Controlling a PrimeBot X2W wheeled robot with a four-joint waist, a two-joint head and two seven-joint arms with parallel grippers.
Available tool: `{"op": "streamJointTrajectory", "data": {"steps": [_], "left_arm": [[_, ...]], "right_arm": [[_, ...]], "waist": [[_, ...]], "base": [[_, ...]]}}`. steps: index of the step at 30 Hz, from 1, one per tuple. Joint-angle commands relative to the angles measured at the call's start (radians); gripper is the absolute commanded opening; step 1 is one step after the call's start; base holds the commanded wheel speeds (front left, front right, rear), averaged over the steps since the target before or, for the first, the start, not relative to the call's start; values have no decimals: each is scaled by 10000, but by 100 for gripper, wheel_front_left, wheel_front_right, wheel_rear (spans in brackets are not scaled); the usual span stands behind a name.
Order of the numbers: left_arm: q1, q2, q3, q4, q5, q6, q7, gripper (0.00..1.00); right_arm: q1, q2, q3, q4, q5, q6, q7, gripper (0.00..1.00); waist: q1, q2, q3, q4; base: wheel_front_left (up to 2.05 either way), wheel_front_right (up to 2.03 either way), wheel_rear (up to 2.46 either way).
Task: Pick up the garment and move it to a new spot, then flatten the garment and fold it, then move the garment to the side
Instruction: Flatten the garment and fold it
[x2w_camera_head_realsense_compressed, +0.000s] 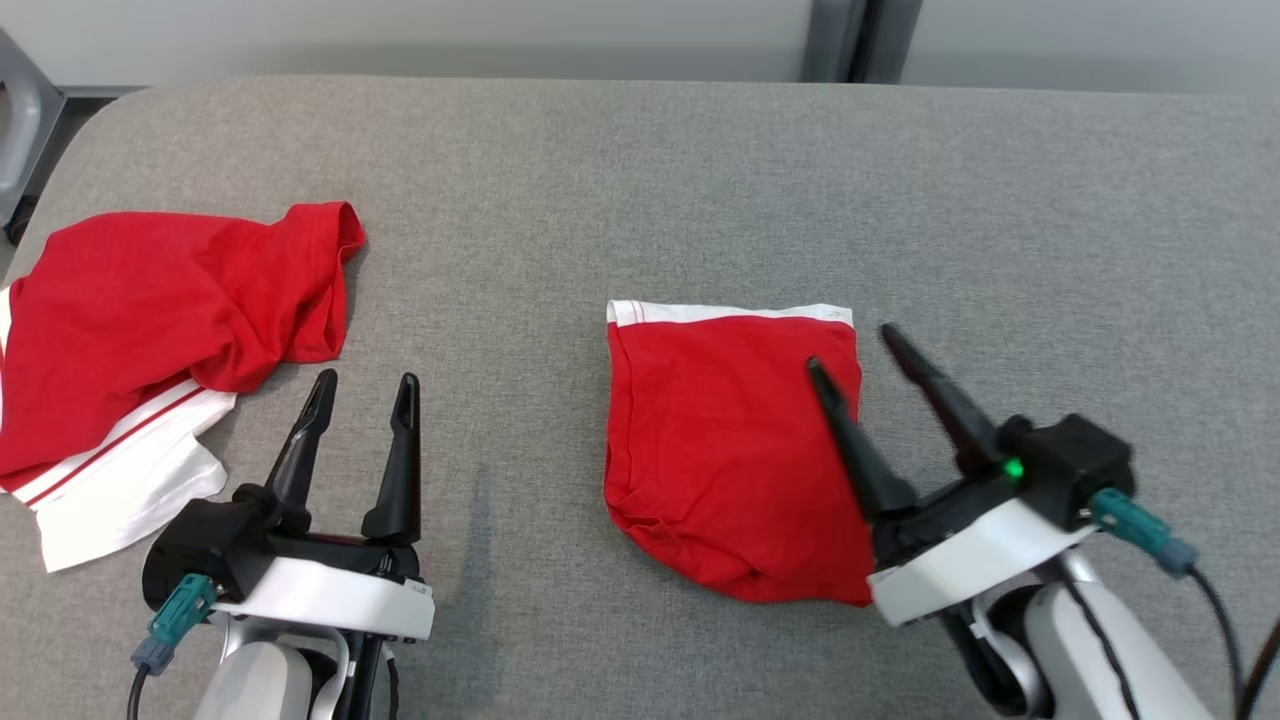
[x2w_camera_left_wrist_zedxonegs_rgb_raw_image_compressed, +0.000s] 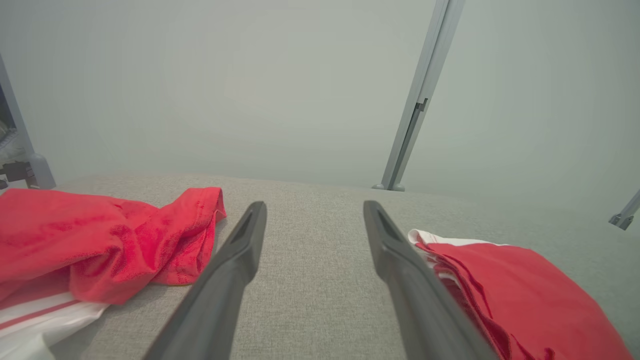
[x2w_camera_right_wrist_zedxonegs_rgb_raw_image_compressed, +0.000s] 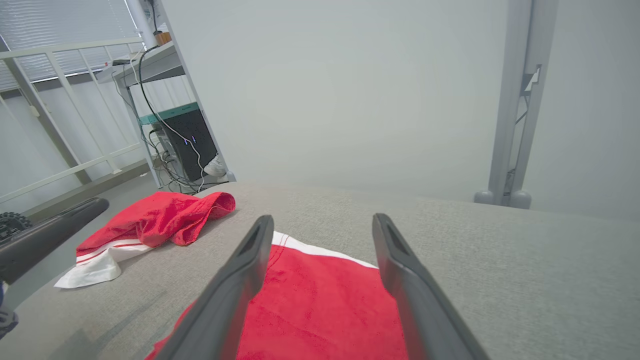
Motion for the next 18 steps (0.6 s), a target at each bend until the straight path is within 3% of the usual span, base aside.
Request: {"op": "streamJointTrajectory", "data": {"steps": [1,11,18], "left_arm": [[95,75,57,-38,26,60,-49,100],[508,366,116,-314,73,227,96,100],[1048,437,33,-564,60,373,340,100]], "right_arm": [[128,-46,-71,-60,-67,-3,-11,100],[1194,-111,-2872,-642,-497,-3,269,100],[2004,-12,-3659,-864,-716,-3,512,100]], "waist": [[0,0,-66,-55],[0,0,-621,-235],[0,0,-1127,-354]], "base": [[0,0,0],[0,0,0],[0,0,0]]}}
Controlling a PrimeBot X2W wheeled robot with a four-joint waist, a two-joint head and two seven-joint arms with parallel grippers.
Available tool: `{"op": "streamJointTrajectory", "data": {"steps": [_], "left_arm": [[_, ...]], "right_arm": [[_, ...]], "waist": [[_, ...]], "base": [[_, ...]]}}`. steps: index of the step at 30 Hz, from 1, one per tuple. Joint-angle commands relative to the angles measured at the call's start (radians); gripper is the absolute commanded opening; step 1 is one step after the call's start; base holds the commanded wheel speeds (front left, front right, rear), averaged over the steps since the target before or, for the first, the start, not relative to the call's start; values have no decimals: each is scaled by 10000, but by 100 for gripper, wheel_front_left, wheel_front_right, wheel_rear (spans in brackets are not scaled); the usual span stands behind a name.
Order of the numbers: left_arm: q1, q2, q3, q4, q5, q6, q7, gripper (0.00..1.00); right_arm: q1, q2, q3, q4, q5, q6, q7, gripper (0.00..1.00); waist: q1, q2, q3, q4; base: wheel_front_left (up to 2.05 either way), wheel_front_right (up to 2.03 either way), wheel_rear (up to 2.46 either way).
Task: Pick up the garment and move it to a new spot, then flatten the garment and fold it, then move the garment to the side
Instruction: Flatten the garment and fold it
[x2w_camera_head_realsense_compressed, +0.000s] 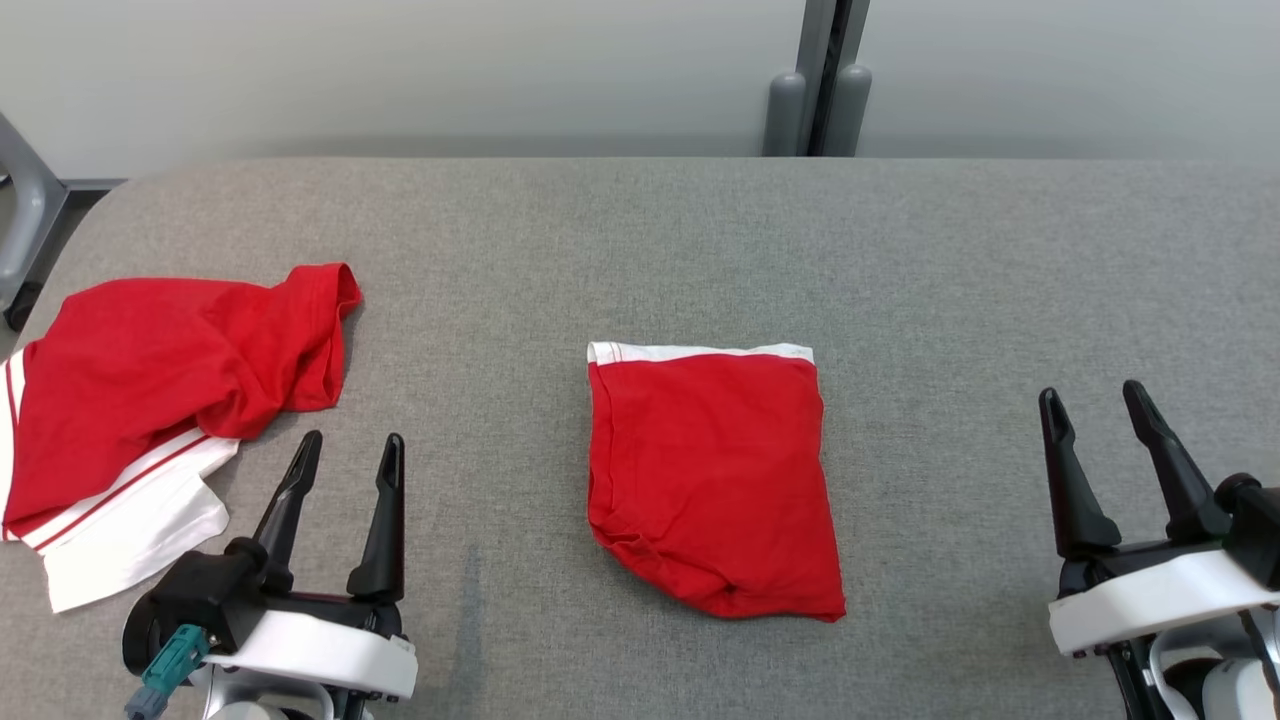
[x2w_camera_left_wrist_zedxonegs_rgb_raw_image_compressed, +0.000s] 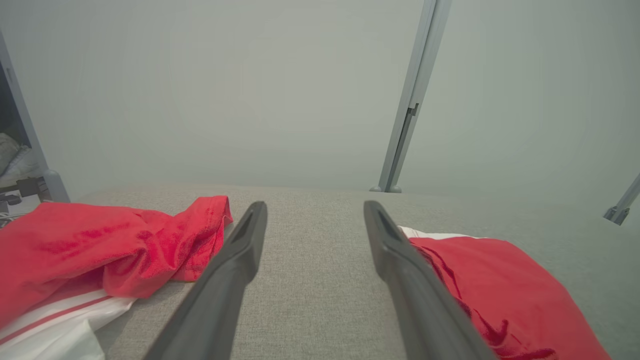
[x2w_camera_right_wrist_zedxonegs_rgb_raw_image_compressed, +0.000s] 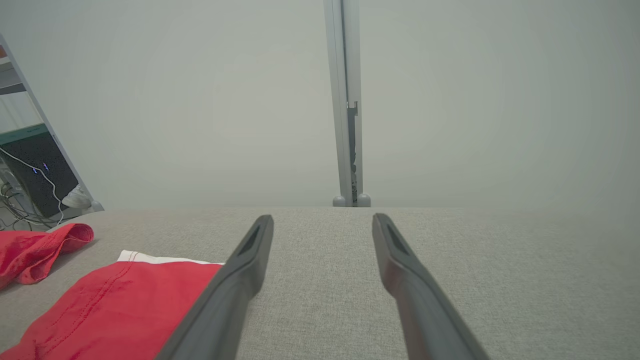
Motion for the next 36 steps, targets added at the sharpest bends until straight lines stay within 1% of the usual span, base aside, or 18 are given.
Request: {"op": "streamJointTrajectory", "data": {"steps": [1,19,25,36], "left_arm": [[151,113,10,-74,-5,58,60,100],[1334,197,-278,-410,-95,302,663,100],[1479,256,-301,-565,-127,402,770,100],[1502,349,-337,-677,-182,458,786,100]], "right_arm": [[199,15,-59,-39,-109,-3,85,100],[1851,143,-259,-292,-52,-3,516,100],[2039,168,-289,-431,-33,-3,631,100],[2016,208,-303,-579,-95,-3,680,100]], "waist": [[0,-1,-175,-56],[0,-1,-1367,-84],[0,-1,-1445,-123],[0,-1,-1370,-143]], "base": [[0,0,0],[0,0,0],[0,0,0],[0,0,0]]}}
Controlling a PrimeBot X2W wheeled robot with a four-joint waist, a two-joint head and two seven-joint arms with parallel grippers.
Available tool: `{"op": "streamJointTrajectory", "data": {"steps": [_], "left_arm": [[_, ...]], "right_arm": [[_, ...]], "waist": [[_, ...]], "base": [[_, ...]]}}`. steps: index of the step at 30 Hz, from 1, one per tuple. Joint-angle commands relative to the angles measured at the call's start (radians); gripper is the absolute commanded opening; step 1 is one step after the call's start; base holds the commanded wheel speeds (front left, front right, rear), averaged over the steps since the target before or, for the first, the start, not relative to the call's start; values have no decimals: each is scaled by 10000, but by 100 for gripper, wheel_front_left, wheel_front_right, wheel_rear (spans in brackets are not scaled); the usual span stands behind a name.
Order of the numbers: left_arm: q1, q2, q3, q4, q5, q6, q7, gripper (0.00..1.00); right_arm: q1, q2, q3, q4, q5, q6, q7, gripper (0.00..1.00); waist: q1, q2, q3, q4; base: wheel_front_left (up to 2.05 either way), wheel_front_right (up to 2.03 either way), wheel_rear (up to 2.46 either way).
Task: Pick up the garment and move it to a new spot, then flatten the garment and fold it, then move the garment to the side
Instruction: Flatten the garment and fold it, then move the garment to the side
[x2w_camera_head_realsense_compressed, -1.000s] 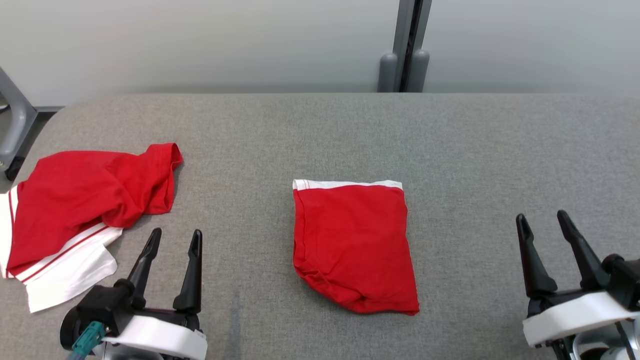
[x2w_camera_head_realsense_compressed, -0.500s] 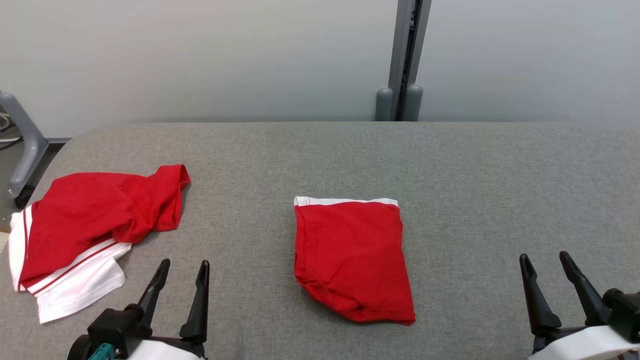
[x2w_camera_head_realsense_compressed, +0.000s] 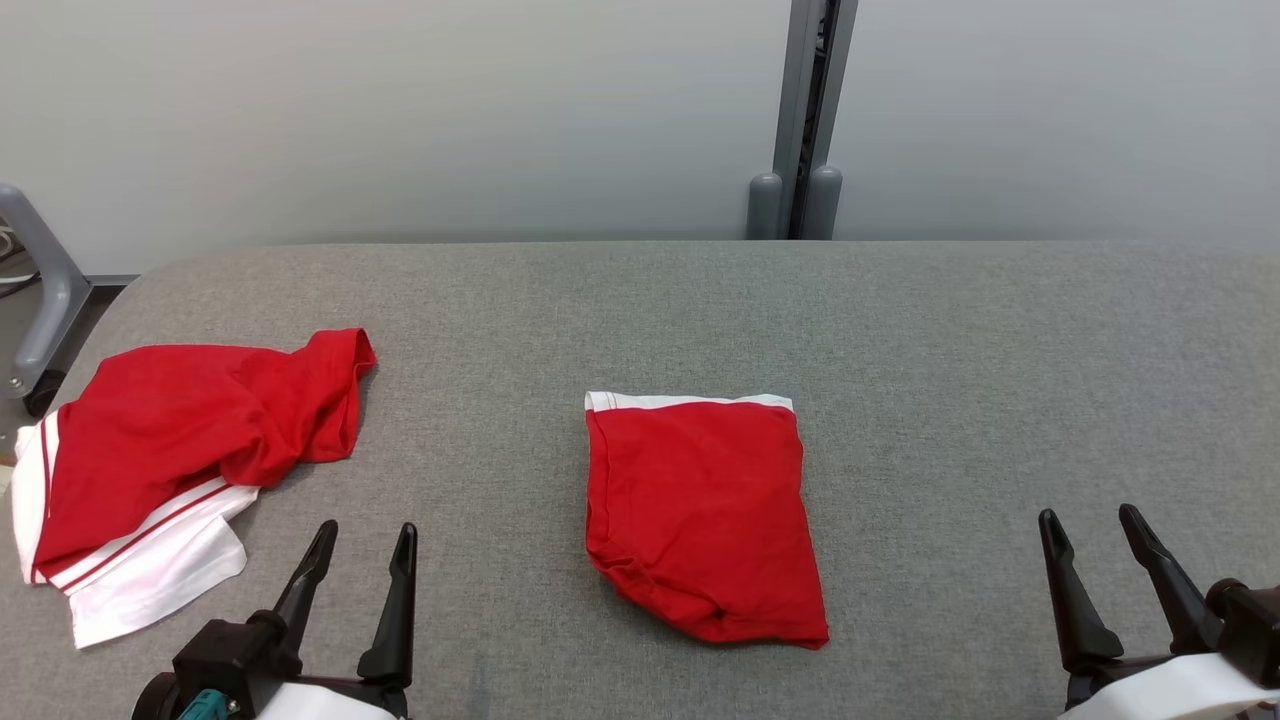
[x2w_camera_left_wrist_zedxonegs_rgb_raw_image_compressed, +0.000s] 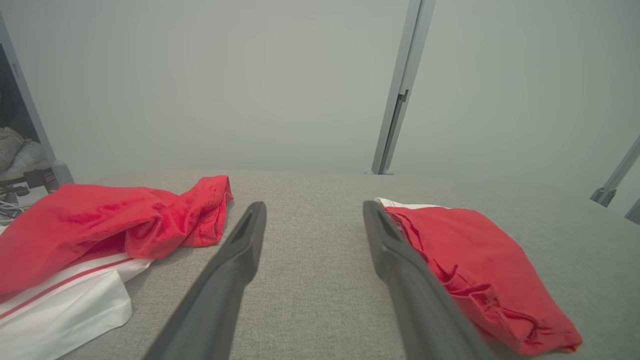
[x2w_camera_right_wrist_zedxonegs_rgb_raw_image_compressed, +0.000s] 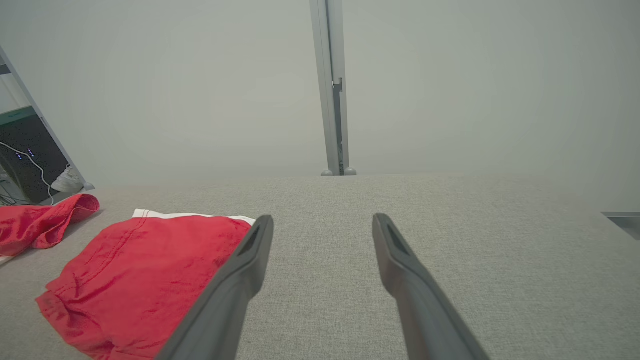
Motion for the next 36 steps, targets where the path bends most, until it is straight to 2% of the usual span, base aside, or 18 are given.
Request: {"op": "streamJointTrajectory", "data": {"steps": [1,19,27,36], "left_arm": [[8,83,23,-35,-88,36,-9,100],[-208,177,-67,-39,-132,138,-64,100],[-997,96,-256,-29,-118,-34,-211,100],[-1995,-146,-389,354,-231,-277,-652,100]], "right_arm": [[20,-7,-6,-70,-31,-3,28,100],[-51,21,-68,87,2,-3,-33,100],[-569,-128,89,305,-53,-3,141,100],[-1552,-245,1052,1377,107,-3,156,100]], "waist": [[0,0,5,2],[0,0,71,112],[0,0,816,856],[0,0,1934,1731]], "base": [[0,0,0],[0,0,0],[0,0,0],[0,0,0]]}}
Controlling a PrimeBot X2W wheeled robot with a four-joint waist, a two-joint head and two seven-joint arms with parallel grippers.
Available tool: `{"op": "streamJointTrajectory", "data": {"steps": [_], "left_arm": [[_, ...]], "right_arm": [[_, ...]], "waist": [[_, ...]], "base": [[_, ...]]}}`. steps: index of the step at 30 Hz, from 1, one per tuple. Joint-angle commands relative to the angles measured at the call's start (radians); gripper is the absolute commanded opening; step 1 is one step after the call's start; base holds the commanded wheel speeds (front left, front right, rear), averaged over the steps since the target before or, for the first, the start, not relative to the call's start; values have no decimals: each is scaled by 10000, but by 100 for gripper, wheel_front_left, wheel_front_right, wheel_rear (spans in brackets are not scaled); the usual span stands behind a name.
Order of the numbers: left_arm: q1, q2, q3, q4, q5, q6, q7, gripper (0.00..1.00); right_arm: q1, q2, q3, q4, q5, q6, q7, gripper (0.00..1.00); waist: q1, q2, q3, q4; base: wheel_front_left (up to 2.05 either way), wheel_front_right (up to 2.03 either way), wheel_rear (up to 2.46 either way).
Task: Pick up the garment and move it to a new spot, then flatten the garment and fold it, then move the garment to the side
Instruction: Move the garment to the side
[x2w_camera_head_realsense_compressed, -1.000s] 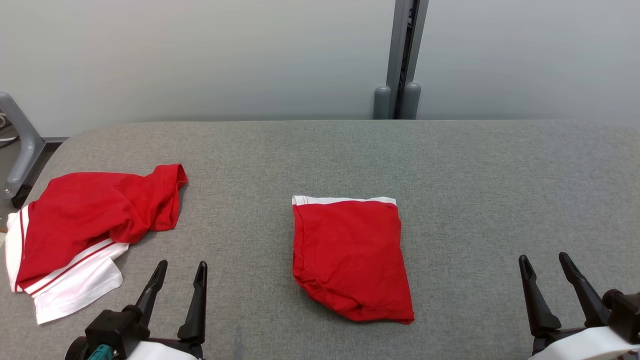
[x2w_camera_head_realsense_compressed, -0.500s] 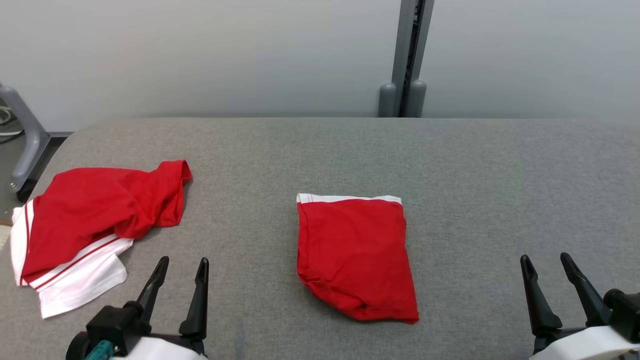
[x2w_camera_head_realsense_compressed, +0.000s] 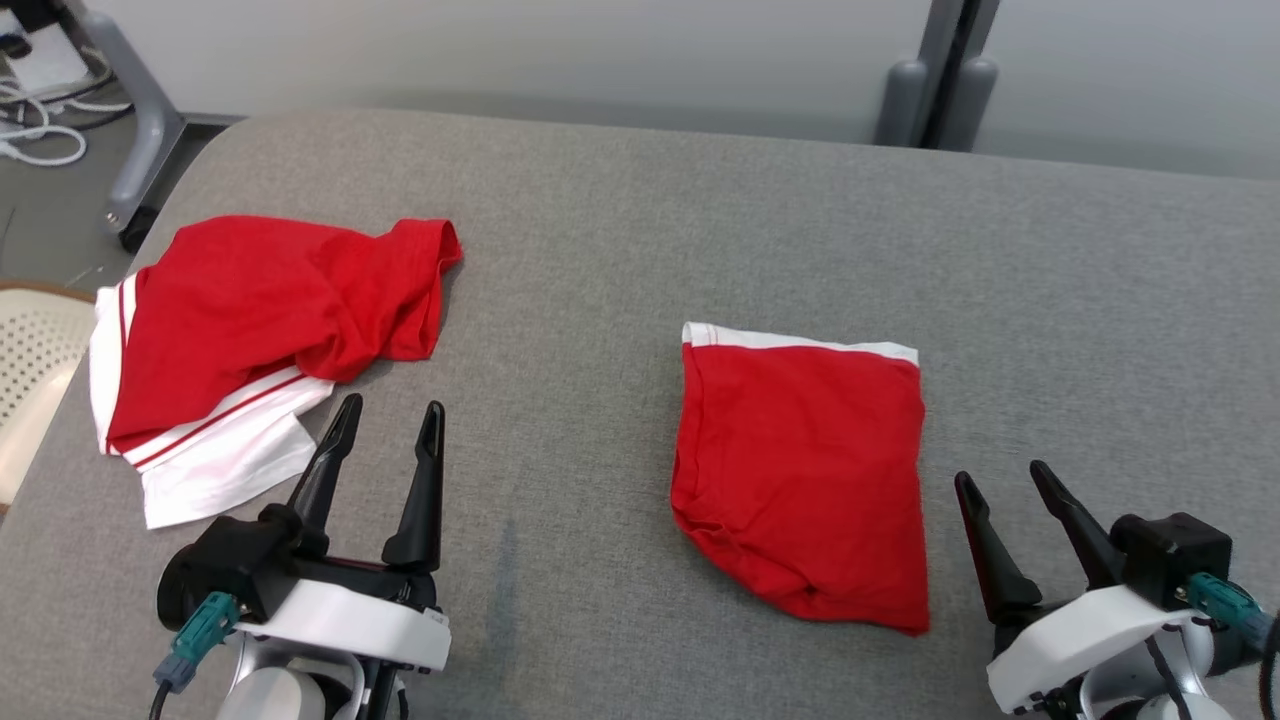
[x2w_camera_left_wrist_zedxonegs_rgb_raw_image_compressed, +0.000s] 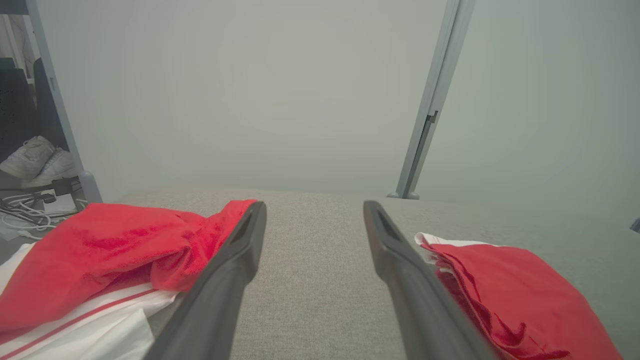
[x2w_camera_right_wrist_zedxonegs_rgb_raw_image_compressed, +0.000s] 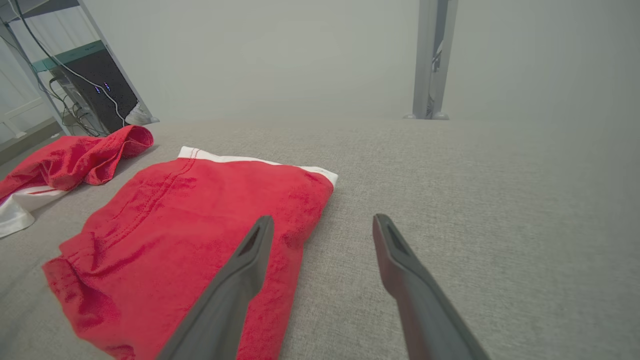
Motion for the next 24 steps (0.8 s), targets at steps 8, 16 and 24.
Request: {"op": "streamJointTrajectory", "data": {"steps": [8,16,24], "left_arm": [[-621,-217,-72,539,-108,-214,-342,100],[-920,-341,12,854,-51,-307,-489,100],[-950,-338,131,995,118,-386,-506,100]], "right_arm": [[-625,-141,449,1198,43,-3,157,100],[-689,-108,785,2088,180,-1,872,100],[-888,-54,1205,2208,514,-3,1007,0]], "waist": [[0,0,1078,804],[0,0,1315,801],[0,0,1180,472]], "base": [[0,0,0],[0,0,0],[0,0,0]]}}
